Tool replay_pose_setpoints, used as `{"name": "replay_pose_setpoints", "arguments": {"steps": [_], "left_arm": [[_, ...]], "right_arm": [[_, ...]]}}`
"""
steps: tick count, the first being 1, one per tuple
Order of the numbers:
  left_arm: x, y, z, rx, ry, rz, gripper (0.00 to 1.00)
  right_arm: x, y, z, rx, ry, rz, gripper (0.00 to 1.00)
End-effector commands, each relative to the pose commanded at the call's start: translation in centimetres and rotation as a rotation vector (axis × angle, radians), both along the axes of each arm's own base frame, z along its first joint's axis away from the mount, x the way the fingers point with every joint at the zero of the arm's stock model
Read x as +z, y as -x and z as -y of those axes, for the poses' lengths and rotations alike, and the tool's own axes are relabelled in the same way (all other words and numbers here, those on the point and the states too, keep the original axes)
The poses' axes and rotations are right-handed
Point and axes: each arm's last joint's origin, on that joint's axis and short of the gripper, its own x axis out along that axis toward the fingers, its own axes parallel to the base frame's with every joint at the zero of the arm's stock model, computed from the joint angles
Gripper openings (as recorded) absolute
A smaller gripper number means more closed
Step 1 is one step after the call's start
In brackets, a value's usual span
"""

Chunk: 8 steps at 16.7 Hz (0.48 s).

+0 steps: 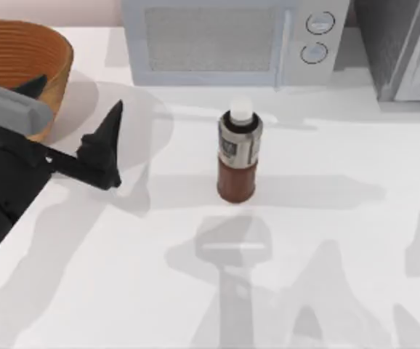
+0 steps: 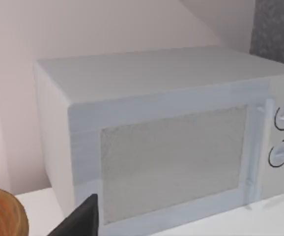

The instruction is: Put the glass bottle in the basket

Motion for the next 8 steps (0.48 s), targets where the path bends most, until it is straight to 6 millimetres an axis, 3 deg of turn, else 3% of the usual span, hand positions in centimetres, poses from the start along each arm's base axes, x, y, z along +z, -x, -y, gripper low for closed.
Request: {"name": "replay_pose_setpoints", "arguments": {"steps": [4,8], "left_arm": [[-4.4,-3.4,4.2,-0.146,-0.015,-0.027,1.00],[-9.3,-4.5,7.6,-0.266,-0.024,-0.035,1.00]], "right_arm": [[0.0,0.0,0.0,0.000,0.000,0.000,1.00],[0.0,0.0,0.0,0.000,0.000,0.000,1.00]]}}
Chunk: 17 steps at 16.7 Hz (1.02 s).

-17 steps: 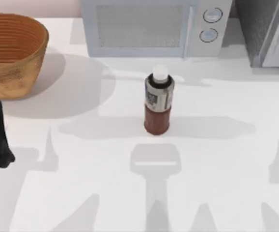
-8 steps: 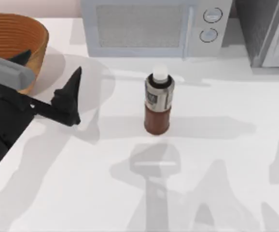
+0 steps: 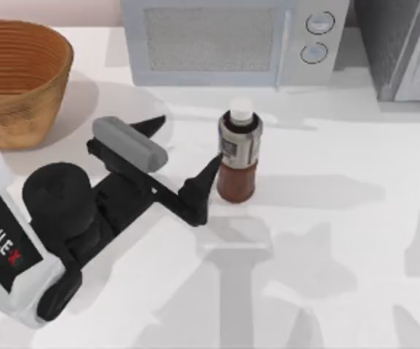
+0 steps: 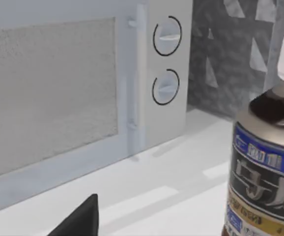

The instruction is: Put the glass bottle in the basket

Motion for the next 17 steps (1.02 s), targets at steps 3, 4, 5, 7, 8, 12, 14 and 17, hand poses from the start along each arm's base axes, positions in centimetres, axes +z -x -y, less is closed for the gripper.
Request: {"name": "replay_pose_setpoints", "arguments": {"steps": [3,4,5,7,8,12,14,17], "left_arm": [[-2.4,0.0,1.5,-0.059,0.004,0.008,1.00],[-2.9,0.0,1.8,-0.072,0.005,0.012,1.00],[-3.2,0.0,2.0,-0.080,0.007,0.014,1.00],[-3.3,0.1,2.1,-0.083,0.007,0.015,1.00],[-3.3,0.1,2.1,-0.083,0.007,0.015,1.00],[-3.3,-0.2,2.2,-0.080,0.006,0.013,1.00],[-3.3,-1.1,3.1,-0.083,0.007,0.015,1.00],[-3.4,-2.8,4.9,-0.083,0.007,0.015,1.00]], "right_arm": [[0.0,0.0,0.0,0.000,0.000,0.000,1.00],[0.0,0.0,0.0,0.000,0.000,0.000,1.00],[0.0,0.0,0.0,0.000,0.000,0.000,1.00],[0.0,0.0,0.0,0.000,0.000,0.000,1.00],[0.0,0.0,0.0,0.000,0.000,0.000,1.00],[0.0,0.0,0.0,0.000,0.000,0.000,1.00],[0.0,0.0,0.0,0.000,0.000,0.000,1.00],[0.0,0.0,0.0,0.000,0.000,0.000,1.00]]}}
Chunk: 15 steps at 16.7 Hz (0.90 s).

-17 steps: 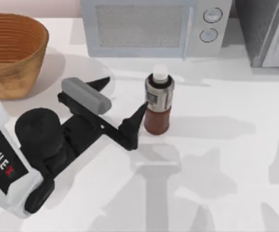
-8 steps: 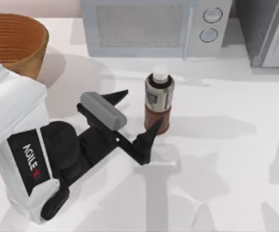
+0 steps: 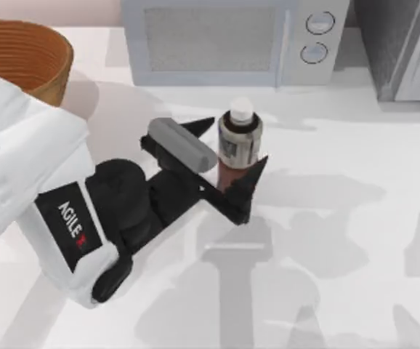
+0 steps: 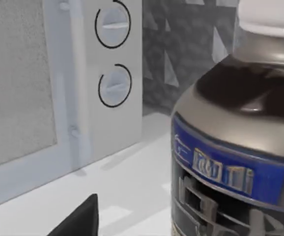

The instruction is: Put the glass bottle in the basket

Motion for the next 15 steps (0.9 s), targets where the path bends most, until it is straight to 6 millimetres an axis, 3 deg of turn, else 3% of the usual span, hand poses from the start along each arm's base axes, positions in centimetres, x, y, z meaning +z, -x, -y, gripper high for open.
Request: {"name": "replay_pose_setpoints", "arguments": {"steps": [4,8,15], "left_arm": [[0.1,-1.8,2.1,0.000,0.000,0.000,1.00],[0.1,-2.0,2.2,0.000,0.000,0.000,1.00],[0.1,-2.0,2.2,0.000,0.000,0.000,0.47]], "right_arm": [[0.0,0.0,0.0,0.000,0.000,0.000,1.00],[0.0,0.0,0.0,0.000,0.000,0.000,1.00],[0.0,0.0,0.0,0.000,0.000,0.000,1.00]]}}
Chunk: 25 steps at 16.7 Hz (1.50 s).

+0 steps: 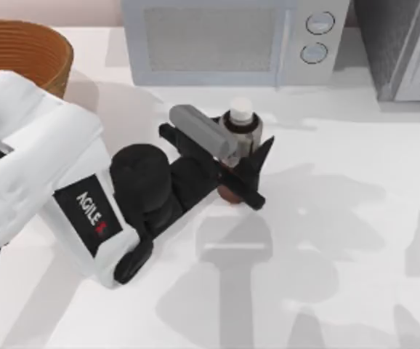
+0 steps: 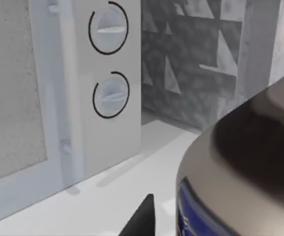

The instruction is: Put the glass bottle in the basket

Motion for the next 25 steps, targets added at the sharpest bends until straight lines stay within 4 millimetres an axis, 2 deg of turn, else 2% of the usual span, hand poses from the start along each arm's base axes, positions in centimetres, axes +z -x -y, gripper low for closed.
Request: {"name": "replay_pose_setpoints", "arguments": {"steps": [6,7,16,19,22,25], "left_arm": [[0.0,0.0,0.0,0.000,0.000,0.000,0.02],[0.0,0.0,0.0,0.000,0.000,0.000,0.00],[0.0,0.0,-0.1,0.002,-0.001,0.001,0.00],[0.9,-0.2,0.8,0.044,-0.003,0.057,0.00],[2.5,-1.0,2.1,0.180,-0.018,0.165,0.00],[4.6,-2.4,3.2,0.414,-0.056,0.276,0.00]], "right_arm": [[0.0,0.0,0.0,0.000,0.000,0.000,1.00],[0.0,0.0,0.0,0.000,0.000,0.000,1.00],[0.0,0.0,0.0,0.000,0.000,0.000,1.00],[0.0,0.0,0.0,0.000,0.000,0.000,1.00],[0.0,0.0,0.0,0.000,0.000,0.000,1.00],[0.0,0.0,0.0,0.000,0.000,0.000,1.00]]}}
